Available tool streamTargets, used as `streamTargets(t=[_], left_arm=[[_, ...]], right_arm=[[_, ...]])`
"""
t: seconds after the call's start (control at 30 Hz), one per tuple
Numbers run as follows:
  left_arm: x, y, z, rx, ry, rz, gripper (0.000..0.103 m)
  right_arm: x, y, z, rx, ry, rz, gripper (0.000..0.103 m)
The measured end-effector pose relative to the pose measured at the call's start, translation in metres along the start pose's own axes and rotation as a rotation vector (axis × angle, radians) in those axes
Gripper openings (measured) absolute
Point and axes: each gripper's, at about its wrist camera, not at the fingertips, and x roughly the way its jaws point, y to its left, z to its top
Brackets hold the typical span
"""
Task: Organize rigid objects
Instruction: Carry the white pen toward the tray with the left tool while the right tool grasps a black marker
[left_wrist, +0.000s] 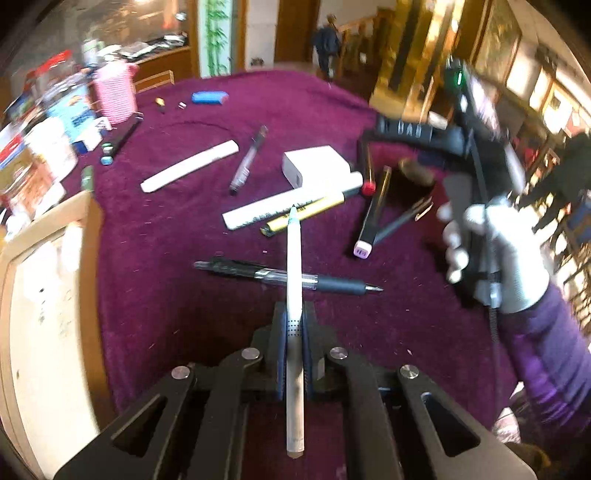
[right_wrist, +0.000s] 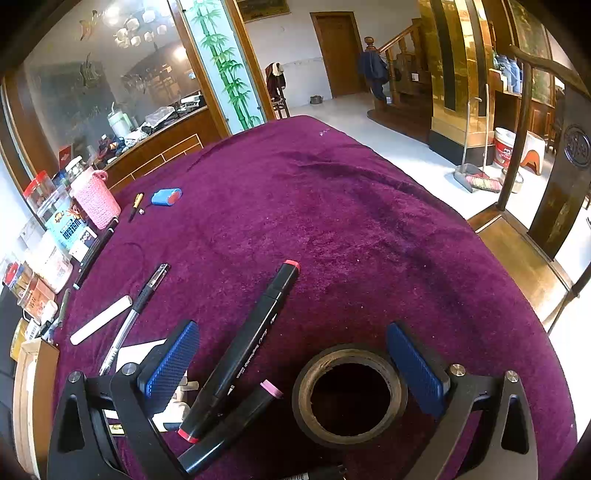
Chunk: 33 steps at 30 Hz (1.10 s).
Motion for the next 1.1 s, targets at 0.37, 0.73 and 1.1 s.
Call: streamTargets(t=[0.37, 0.73, 1.1], left_arm=[[-0.099, 0.061, -0.055, -0.245, -0.194, -0.030, 0.007], [-0.119, 0.107, -0.096, -0.383, -0.252, -0.040, 0.007], [-0.138, 0.136, -0.112, -0.429, -0.290, -0.012, 0.007]], right_arm=[[-0.064, 0.056, -0.025, -0.181, 0.029, 0.296, 0.099], [-0.072, 0.177, -0.160, -0.749, 0.312, 0.467, 0.067], [-0.087, 0.168, -0.154, -0.690, 0.262, 0.405, 0.016]])
